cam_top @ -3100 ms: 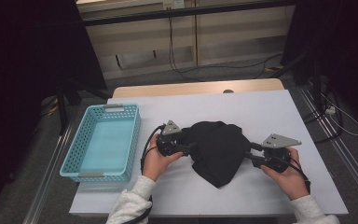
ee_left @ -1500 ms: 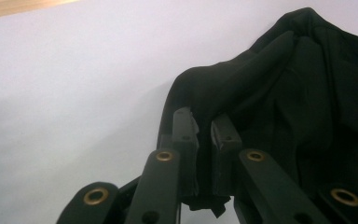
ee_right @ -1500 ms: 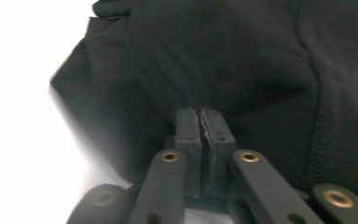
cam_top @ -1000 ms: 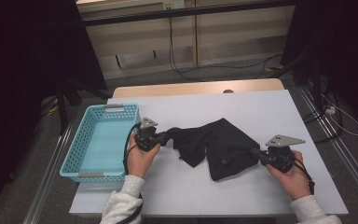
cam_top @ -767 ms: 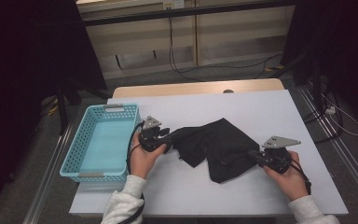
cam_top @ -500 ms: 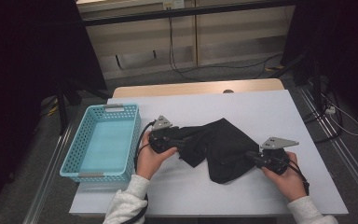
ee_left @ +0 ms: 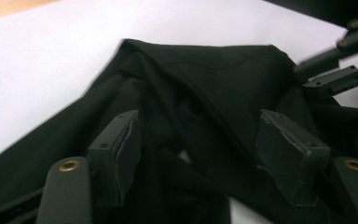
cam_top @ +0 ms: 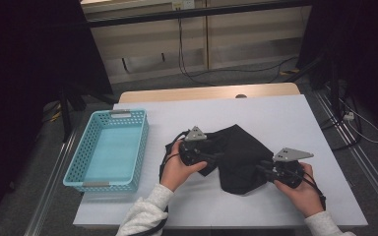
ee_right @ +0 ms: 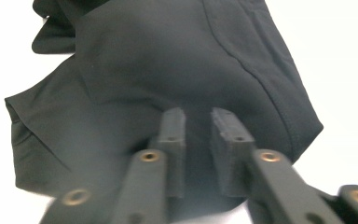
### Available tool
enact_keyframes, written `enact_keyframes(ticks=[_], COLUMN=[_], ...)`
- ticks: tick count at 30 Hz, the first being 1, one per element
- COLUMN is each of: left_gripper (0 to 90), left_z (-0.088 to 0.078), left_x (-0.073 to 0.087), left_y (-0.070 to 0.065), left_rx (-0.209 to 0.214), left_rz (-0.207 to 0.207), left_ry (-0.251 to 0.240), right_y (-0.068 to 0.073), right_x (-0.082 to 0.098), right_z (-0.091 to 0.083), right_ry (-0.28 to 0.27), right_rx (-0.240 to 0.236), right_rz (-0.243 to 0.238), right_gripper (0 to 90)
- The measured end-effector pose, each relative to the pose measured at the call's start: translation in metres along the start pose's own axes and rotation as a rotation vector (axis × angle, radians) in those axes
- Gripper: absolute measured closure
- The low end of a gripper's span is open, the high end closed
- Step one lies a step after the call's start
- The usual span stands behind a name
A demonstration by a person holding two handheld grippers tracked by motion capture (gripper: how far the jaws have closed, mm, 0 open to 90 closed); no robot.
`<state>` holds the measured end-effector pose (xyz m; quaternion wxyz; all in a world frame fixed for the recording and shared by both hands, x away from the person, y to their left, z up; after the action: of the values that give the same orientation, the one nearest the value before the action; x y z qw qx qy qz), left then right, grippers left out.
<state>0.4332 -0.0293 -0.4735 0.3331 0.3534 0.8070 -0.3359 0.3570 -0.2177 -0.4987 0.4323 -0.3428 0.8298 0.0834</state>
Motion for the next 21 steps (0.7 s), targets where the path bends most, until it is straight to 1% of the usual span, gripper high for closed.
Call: enact_keyframes(ticks=[1, 2, 3, 4, 5, 6, 7, 8, 9, 10, 11, 12, 14, 15, 16, 17, 18, 19, 20, 21], left_gripper=[34.3, 37.4, 39.4, 39.8, 42.1, 44.0, 44.7, 46.9, 46.9, 49.4, 55.2, 56.7, 60.9, 64.4, 65.9, 65.9, 70.0, 72.4, 76.7, 79.9], left_z=[0.006, 0.006, 0.011, 0.011, 0.016, 0.016, 0.021, 0.021, 0.023, 0.025, 0.028, 0.029, 0.030, 0.031, 0.031, 0.031, 0.031, 0.031, 0.031, 0.031], left_x=[0.000, 0.000, 0.001, 0.001, 0.004, 0.004, 0.007, 0.007, 0.008, 0.010, 0.012, 0.013, 0.014, 0.015, 0.015, 0.015, 0.016, 0.016, 0.017, 0.017], left_y=[-0.006, -0.006, -0.012, -0.012, -0.015, -0.015, -0.016, -0.016, -0.017, -0.017, -0.018, -0.019, -0.019, -0.018, -0.018, -0.017, -0.017, -0.017, -0.018, -0.018], left_rx=[0.007, 0.007, 0.023, 0.023, 0.025, 0.025, 0.024, 0.024, 0.028, 0.028, 0.033, 0.033, 0.034, 0.043, 0.043, 0.045, 0.050, 0.060, 0.073, 0.074], left_rz=[0.009, 0.009, 0.016, 0.016, 0.025, 0.025, 0.025, 0.025, 0.023, 0.023, 0.024, 0.029, 0.027, 0.007, 0.007, -0.010, -0.015, -0.032, -0.043, -0.049], left_ry=[0.007, 0.007, 0.021, 0.021, 0.043, 0.043, 0.062, 0.062, 0.067, 0.074, 0.088, 0.097, 0.101, 0.111, 0.111, 0.109, 0.120, 0.123, 0.129, 0.125], right_y=[-0.001, -0.001, -0.002, -0.002, -0.003, -0.003, -0.003, -0.003, -0.003, -0.003, -0.003, -0.003, -0.003, -0.003, -0.003, -0.003, -0.002, -0.002, -0.001, -0.001], right_x=[-0.001, -0.001, 0.000, 0.000, 0.000, 0.000, 0.001, 0.001, 0.001, 0.000, 0.001, 0.001, 0.001, 0.001, 0.001, 0.001, 0.001, 0.000, 0.000, 0.000], right_z=[-0.002, -0.002, -0.003, -0.003, -0.002, -0.002, -0.002, -0.002, -0.002, -0.002, -0.002, -0.002, -0.002, -0.002, -0.002, -0.002, -0.002, -0.002, -0.001, -0.001], right_ry=[-0.009, -0.009, -0.013, -0.013, -0.018, -0.018, -0.015, -0.015, -0.015, -0.016, -0.017, -0.017, -0.018, -0.016, -0.016, -0.018, -0.021, -0.021, -0.021, -0.022], right_rx=[0.013, 0.013, 0.014, 0.014, 0.016, 0.016, 0.019, 0.019, 0.021, 0.020, 0.022, 0.020, 0.018, 0.019, 0.019, 0.018, 0.016, 0.014, 0.011, 0.009], right_rz=[0.004, 0.004, 0.012, 0.012, 0.015, 0.015, 0.017, 0.017, 0.016, 0.018, 0.018, 0.019, 0.017, 0.015, 0.015, 0.015, 0.014, 0.013, 0.011, 0.007], right_gripper=[65.0, 65.0, 60.0, 60.0, 56.7, 56.7, 53.8, 53.8, 52.9, 52.0, 50.2, 50.2, 49.9, 49.2, 49.2, 49.1, 49.0, 49.0, 48.7, 48.6])
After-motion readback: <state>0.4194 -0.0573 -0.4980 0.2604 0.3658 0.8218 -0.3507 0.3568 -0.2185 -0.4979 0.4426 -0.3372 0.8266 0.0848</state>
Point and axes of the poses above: each handheld gripper's, and its own axes: z roughly forward along the jaws, x roughly out of its underside, y roughly to its left, the point moved 8 cm from there along z, roughly forward along the jaws, and after that the axes turned 13 degrees about -z, right-handed, at the moved point
